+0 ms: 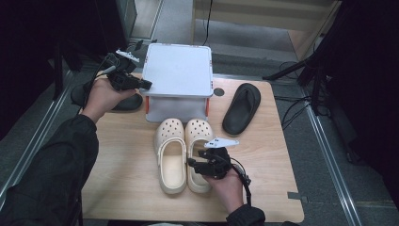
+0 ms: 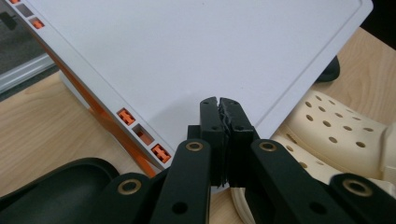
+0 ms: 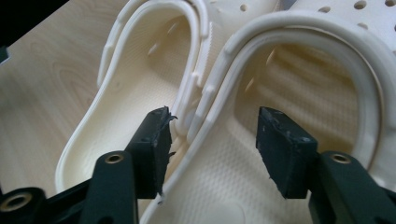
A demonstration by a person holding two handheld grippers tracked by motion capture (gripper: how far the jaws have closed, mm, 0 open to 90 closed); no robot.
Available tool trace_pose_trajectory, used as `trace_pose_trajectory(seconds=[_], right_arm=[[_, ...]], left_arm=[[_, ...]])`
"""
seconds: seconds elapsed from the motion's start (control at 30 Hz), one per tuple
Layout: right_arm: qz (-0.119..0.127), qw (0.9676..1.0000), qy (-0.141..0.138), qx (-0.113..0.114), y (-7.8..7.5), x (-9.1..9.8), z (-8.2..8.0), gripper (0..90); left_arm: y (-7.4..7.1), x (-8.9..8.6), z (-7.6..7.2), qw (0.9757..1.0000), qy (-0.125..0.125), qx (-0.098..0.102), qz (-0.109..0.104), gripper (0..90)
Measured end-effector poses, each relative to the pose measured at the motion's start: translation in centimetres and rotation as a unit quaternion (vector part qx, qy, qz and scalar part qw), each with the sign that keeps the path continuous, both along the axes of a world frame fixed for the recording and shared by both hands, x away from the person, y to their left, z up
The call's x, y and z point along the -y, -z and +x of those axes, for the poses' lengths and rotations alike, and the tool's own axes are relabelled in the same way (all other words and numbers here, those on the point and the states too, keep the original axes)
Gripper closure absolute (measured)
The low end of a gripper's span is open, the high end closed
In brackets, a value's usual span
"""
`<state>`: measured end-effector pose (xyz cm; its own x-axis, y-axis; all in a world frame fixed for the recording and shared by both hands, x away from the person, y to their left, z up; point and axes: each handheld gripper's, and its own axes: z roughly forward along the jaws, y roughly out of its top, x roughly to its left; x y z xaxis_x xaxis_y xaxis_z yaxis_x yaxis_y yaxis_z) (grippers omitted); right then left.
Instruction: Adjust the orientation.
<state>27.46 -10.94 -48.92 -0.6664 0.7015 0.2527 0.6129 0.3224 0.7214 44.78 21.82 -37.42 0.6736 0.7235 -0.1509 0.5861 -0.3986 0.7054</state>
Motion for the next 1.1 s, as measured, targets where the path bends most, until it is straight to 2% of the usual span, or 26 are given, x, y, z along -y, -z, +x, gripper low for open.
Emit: trace_pose_trajectory(seconds=[0.17, 0.27, 0.5, 0.57, 0.6, 0.9, 1.1], right_arm=[[0.001, 0.9997, 0.025, 0.000, 0.2, -1.3, 0.8, 39.3], [0.012, 0.9991, 0.039, -0.007, 0.2, -1.9, 1.2, 38.0], [0.000, 0.9985, 0.053, -0.015, 0.5, -3.0, 1.6, 38.5], [-0.006, 0.9985, 0.053, -0.015, 0.6, -3.2, 1.7, 39.7], [-0.005, 0.9985, 0.051, -0.016, 0.7, -3.2, 1.8, 43.7], [-0.017, 0.9979, 0.060, -0.016, 1.2, -4.0, 2.2, 45.6], [-0.013, 0.9977, 0.064, -0.019, 1.2, -3.9, 2.3, 51.3]], left_arm=[[0.0, 0.0, 0.0, 1.0000, 0.000, 0.001, 0.000, 89.3], [0.0, -0.1, 0.0, 1.0000, 0.000, 0.000, -0.001, 89.3], [0.0, 0.0, 0.0, 1.0000, -0.002, -0.001, 0.001, 89.4], [0.0, 0.0, 0.0, 1.0000, -0.003, 0.000, 0.001, 89.3], [0.0, 0.0, -0.1, 1.0000, -0.004, 0.001, 0.001, 89.3], [0.0, 0.1, -0.1, 1.0000, -0.004, 0.003, 0.002, 89.2], [0.1, 0.1, -0.2, 1.0000, -0.004, 0.005, 0.002, 89.2]])
